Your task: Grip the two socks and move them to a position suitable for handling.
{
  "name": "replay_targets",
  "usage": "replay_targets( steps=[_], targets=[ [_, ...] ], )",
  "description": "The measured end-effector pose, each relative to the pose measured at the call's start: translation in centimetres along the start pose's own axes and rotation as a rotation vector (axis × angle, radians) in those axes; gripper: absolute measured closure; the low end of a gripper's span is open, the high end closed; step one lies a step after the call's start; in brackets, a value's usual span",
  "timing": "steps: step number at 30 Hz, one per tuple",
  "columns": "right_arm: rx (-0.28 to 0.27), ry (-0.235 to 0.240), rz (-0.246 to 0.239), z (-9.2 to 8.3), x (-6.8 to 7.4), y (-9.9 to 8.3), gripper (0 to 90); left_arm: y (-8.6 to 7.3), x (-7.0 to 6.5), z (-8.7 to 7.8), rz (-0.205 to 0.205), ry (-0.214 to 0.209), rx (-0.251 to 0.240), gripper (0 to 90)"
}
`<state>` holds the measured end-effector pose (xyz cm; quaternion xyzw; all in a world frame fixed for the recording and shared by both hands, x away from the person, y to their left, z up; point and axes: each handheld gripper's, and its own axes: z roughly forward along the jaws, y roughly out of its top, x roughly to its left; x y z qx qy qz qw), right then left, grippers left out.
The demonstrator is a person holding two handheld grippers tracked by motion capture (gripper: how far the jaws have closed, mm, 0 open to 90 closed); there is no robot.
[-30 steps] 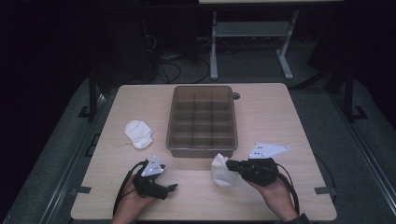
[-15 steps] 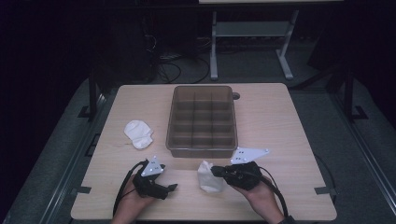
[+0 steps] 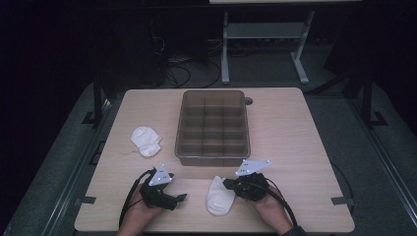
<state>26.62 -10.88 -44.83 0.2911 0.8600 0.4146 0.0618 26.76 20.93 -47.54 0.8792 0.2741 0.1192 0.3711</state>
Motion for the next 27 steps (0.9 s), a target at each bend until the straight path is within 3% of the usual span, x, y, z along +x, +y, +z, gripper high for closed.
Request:
replay_targets(
  steps=[3,6,8,10,14,17,20,24,27],
  targets=[
    [0.035,-0.004,-0.01,0.8,0.0,-0.4,86.1,0.0,0.0,0.0,-0.001,0.001,0.0,13.6],
    [0.056,-0.002,-0.015,1.3,0.1,-0.6,79.2,0.0,0.0,0.0,-0.003,0.003,-0.003,14.0],
    [0.034,0.007,-0.009,0.9,0.1,-0.4,68.9,0.1,-0.3,0.0,-0.002,-0.017,-0.008,15.5],
    [0.006,0.013,-0.001,0.2,0.0,-0.1,65.9,0.4,-0.7,0.0,0.007,-0.027,-0.009,18.0],
    [-0.045,0.007,0.009,-1.3,-0.7,0.0,76.4,1.2,-2.0,-0.4,0.029,-0.07,-0.04,29.7],
    [-0.036,-0.008,0.02,-1.7,-1.5,-0.3,83.0,1.9,-3.1,-0.5,0.019,-0.134,-0.077,40.6],
    [-0.014,-0.025,0.019,-1.7,-2.2,-0.7,86.2,2.5,-4.3,-0.3,0.026,-0.179,-0.084,51.3],
    [0.012,-0.028,0.029,-1.4,-3.1,-1.1,89.7,3.3,-5.8,0.2,0.049,-0.245,-0.076,69.1],
    [0.023,-0.026,0.031,-1.2,-3.1,-1.2,89.7,3.7,-6.7,0.5,0.048,-0.276,-0.062,73.6]
  ],
)
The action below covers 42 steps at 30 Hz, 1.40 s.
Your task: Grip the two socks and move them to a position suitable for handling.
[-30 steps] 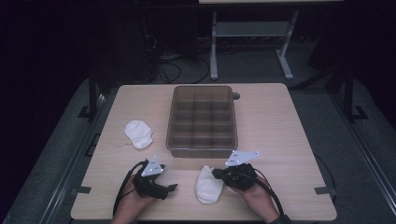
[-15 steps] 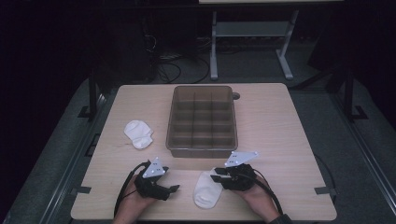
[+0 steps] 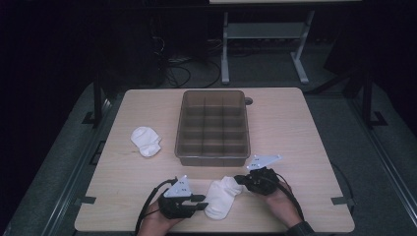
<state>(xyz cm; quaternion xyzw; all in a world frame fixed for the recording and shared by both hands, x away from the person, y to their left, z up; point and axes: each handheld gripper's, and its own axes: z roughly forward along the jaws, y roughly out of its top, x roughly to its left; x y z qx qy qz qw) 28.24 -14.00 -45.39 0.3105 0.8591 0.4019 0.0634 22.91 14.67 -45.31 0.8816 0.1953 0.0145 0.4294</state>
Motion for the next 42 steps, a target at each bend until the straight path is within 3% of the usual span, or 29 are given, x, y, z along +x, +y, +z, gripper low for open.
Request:
replay_targets(
  steps=[5,11,13,20,31,38,42],
  targets=[
    [0.033,0.002,-0.01,0.7,0.0,-0.2,89.8,0.0,-0.4,0.8,-0.018,-0.046,0.031,84.7],
    [0.072,-0.003,-0.021,1.5,-0.1,-0.5,89.9,-0.4,0.1,1.7,-0.03,-0.05,0.084,85.7],
    [0.073,-0.004,-0.019,1.5,-0.1,-0.5,89.9,-0.4,0.3,1.8,-0.037,-0.054,0.08,85.9],
    [0.08,-0.002,-0.015,1.0,0.2,-1.0,89.9,-0.3,1.0,1.4,-0.023,0.008,0.1,86.3],
    [0.107,0.009,-0.043,0.1,1.8,-1.8,89.9,-0.2,2.3,1.1,-0.026,0.06,0.103,86.8],
    [0.109,0.036,-0.046,-0.5,2.4,-2.4,89.9,0.0,3.3,0.9,-0.031,0.099,0.109,87.6],
    [0.103,0.057,-0.059,-0.7,3.0,-2.8,89.9,0.2,3.6,0.9,-0.01,0.136,0.125,88.0]
  ],
)
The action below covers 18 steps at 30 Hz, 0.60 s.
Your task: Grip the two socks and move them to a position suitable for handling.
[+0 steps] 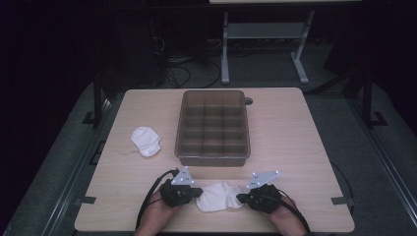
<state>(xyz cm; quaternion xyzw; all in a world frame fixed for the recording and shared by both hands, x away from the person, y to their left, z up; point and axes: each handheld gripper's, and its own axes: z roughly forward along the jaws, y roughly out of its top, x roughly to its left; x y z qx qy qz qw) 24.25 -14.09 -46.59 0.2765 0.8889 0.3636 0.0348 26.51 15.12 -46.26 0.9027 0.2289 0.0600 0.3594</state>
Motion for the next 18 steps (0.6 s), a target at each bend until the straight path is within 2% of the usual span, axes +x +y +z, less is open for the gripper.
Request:
replay_targets(
  steps=[6,10,15,18],
  targets=[
    [-0.005,0.005,-0.009,0.0,0.3,-0.1,89.7,0.2,0.4,0.1,-0.009,0.004,-0.003,88.1],
    [-0.05,-0.012,-0.006,-0.5,0.0,-0.1,84.8,0.0,0.5,0.0,-0.036,-0.022,-0.019,84.4],
    [-0.083,-0.05,0.042,-1.4,-1.0,-0.5,72.7,-0.2,0.6,-0.5,-0.046,-0.036,-0.034,73.6],
    [-0.107,-0.091,0.064,-2.0,-1.7,-1.0,63.1,-0.3,0.6,-0.9,-0.064,-0.043,-0.054,66.4]
  ],
)
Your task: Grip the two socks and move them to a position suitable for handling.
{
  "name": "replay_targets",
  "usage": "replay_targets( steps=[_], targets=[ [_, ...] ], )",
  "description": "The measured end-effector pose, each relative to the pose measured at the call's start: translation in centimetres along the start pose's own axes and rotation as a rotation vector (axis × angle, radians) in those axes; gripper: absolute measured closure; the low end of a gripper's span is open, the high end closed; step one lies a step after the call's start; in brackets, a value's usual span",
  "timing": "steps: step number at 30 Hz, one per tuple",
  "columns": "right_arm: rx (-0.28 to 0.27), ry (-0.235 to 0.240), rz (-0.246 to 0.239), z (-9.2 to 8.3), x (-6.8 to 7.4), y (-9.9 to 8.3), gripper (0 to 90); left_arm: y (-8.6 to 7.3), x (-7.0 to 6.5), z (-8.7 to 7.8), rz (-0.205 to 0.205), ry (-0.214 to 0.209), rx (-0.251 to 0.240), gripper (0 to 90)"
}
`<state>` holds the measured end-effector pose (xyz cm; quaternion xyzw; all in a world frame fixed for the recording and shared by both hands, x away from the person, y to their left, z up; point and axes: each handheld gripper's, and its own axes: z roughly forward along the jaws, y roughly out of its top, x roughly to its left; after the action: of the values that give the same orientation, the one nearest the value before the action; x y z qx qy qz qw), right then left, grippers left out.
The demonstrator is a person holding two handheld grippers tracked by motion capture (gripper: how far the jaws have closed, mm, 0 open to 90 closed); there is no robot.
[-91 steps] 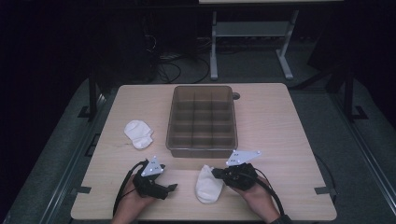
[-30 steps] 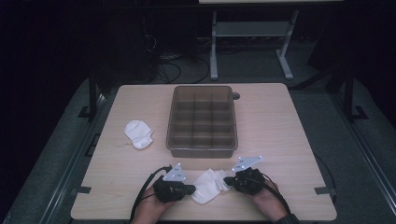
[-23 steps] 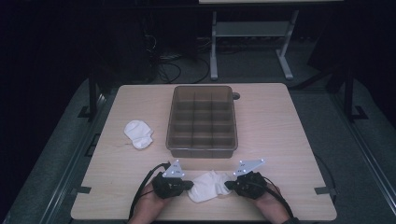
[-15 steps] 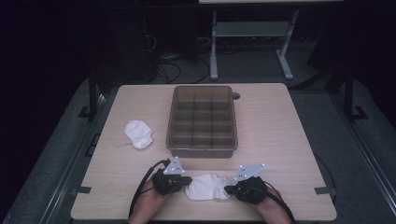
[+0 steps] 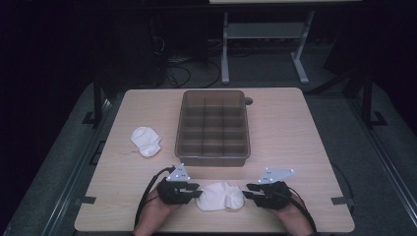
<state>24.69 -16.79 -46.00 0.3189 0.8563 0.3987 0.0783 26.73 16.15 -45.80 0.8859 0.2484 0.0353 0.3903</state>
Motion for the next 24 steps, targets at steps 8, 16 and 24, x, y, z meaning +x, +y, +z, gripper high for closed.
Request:
replay_targets(
  steps=[8,16,24],
  targets=[
    [-0.012,-0.129,0.036,-1.2,-1.7,-1.5,39.5,-0.5,0.2,-1.4,-0.008,0.009,-0.015,47.0],
    [0.027,-0.239,0.098,-2.2,-3.9,-3.4,21.2,-1.1,0.9,-2.8,-0.01,0.051,-0.02,33.5],
    [0.012,-0.281,0.128,-2.7,-5.0,-4.4,12.7,-1.8,2.0,-4.5,-0.031,0.109,-0.034,23.6]
  ],
)
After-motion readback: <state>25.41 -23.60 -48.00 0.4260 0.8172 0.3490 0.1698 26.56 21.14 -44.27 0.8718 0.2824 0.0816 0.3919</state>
